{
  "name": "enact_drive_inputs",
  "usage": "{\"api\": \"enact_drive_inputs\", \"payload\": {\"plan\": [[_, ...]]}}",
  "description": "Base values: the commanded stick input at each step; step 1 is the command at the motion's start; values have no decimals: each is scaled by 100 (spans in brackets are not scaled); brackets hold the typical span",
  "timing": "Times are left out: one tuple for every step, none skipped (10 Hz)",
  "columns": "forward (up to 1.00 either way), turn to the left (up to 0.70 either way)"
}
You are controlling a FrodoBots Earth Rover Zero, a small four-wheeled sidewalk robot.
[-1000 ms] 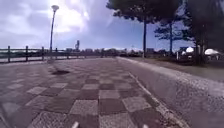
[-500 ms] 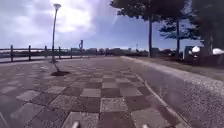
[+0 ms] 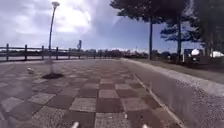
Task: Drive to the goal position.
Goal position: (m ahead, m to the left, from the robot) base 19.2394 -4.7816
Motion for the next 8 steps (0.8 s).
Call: {"api": "enact_drive_inputs", "payload": {"plan": [[70, 35], [70, 35], [70, 0], [70, 0], [70, 0], [70, 0], [70, 0], [70, 0]]}}
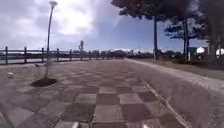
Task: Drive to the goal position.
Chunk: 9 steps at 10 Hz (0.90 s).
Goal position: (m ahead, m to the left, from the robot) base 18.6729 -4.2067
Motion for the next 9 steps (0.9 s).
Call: {"api": "enact_drive_inputs", "payload": {"plan": [[70, 0], [70, 0], [70, 0], [70, 0], [70, 0], [70, 0], [70, 0], [70, 0], [70, 0]]}}
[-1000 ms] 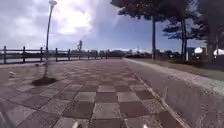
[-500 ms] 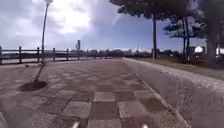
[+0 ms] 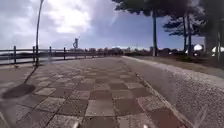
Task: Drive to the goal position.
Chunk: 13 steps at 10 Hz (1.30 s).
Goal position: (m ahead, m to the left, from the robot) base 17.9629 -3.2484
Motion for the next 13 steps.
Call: {"api": "enact_drive_inputs", "payload": {"plan": [[70, 0], [70, 0], [70, 0], [70, 0], [70, 0], [70, 0], [70, 0], [70, 0], [70, 0], [70, 0], [70, 0], [70, 0], [70, 0]]}}
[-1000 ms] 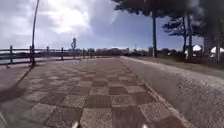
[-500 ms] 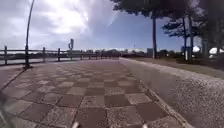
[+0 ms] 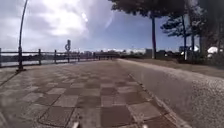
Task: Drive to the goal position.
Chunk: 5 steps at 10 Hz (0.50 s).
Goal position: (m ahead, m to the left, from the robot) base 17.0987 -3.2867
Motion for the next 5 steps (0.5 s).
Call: {"api": "enact_drive_inputs", "payload": {"plan": [[70, 0], [70, 0], [70, 0], [70, 0], [70, 16]]}}
